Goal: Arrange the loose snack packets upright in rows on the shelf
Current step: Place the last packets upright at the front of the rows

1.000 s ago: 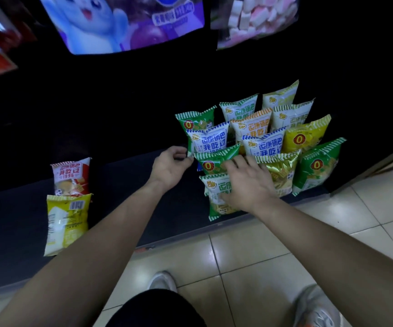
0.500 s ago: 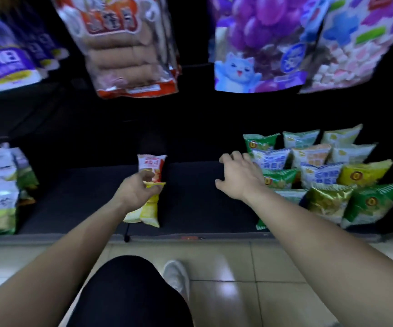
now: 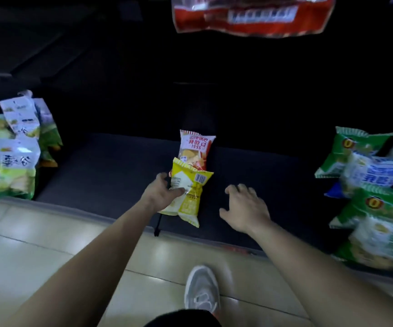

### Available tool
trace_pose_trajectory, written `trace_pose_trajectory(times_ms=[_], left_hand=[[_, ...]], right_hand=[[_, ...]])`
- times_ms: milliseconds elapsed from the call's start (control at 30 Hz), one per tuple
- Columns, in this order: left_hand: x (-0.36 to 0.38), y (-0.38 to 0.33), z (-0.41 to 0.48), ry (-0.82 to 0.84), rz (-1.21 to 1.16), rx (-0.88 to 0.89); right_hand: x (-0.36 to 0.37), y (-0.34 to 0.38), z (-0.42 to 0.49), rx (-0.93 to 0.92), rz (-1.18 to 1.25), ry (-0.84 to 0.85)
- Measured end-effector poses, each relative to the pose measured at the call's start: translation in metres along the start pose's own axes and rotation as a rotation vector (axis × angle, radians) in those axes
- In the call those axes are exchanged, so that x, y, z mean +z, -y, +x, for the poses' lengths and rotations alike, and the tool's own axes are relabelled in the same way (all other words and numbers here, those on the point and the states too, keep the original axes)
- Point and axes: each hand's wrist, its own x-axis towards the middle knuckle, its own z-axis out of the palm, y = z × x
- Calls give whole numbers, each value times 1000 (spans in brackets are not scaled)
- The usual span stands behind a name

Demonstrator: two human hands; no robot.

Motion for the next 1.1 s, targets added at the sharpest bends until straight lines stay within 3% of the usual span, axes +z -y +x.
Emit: trace_pose_trajectory(times_ms=[200, 400, 667, 833, 1100], left_hand=[[23, 1, 33, 8, -51, -63], [38, -14, 7, 6, -5, -52], [69, -36, -18, -8, -105, 64], [68, -42, -26, 124, -428, 62], [97, -42, -41, 292, -293, 167]], right_hand=[[28, -26, 17, 33, 37, 79], [17, -43, 14, 79, 186, 90], [17, -24, 1, -43, 382, 117], [13, -32, -2, 110, 426, 110], [10, -63, 1, 293, 423, 27]])
